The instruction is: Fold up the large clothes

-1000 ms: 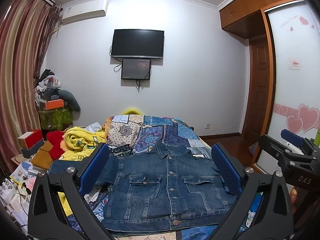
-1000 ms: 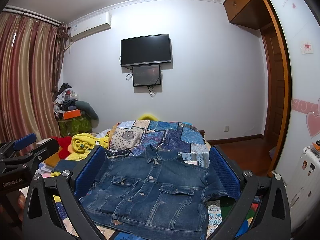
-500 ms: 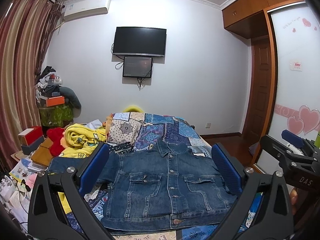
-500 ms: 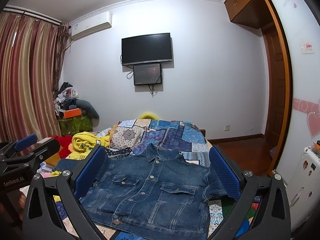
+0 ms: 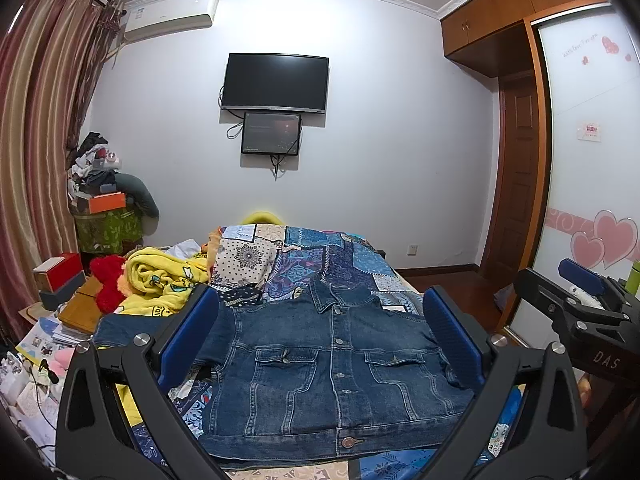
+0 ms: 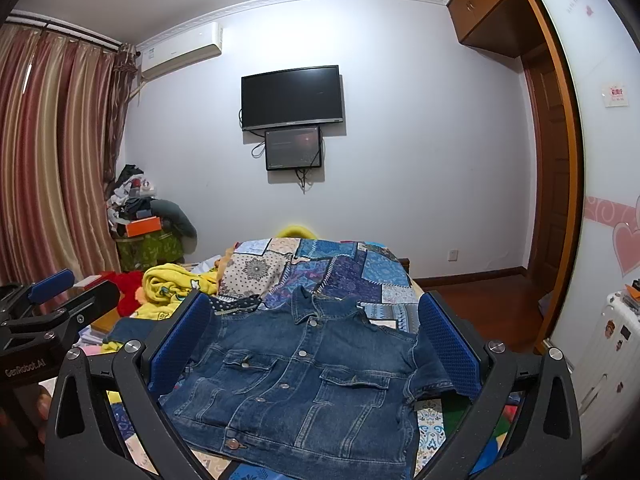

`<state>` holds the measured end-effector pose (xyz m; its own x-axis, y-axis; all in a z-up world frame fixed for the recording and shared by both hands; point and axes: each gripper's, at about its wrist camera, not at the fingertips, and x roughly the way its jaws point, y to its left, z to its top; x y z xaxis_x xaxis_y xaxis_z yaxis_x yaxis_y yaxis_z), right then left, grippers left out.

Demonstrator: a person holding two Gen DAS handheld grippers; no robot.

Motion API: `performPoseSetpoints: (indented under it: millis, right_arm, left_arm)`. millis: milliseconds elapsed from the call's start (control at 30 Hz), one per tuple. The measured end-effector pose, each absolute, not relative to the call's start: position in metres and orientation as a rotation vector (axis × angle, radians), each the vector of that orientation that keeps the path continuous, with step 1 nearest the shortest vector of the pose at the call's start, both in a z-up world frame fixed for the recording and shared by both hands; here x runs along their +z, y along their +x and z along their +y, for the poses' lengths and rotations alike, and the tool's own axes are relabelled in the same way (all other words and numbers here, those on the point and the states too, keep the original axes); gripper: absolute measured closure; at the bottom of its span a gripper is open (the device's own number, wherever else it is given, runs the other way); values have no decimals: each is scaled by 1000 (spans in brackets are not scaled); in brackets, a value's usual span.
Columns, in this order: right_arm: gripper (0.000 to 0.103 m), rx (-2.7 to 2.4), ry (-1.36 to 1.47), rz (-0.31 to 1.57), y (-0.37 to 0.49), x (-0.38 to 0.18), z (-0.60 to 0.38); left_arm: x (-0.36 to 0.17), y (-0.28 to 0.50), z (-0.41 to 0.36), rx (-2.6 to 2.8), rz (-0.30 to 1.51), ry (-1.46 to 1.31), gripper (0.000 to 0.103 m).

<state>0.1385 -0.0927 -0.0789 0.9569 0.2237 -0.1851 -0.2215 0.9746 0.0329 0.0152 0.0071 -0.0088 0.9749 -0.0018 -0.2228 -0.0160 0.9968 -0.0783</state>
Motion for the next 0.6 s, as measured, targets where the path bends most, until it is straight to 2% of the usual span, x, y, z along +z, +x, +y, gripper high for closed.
performPoseSetpoints:
  millis: [600]
  right_arm:
    - [0,226,9,200,143,-80,-93]
  left_arm:
    - [-10,15,10,15,226,-82,0]
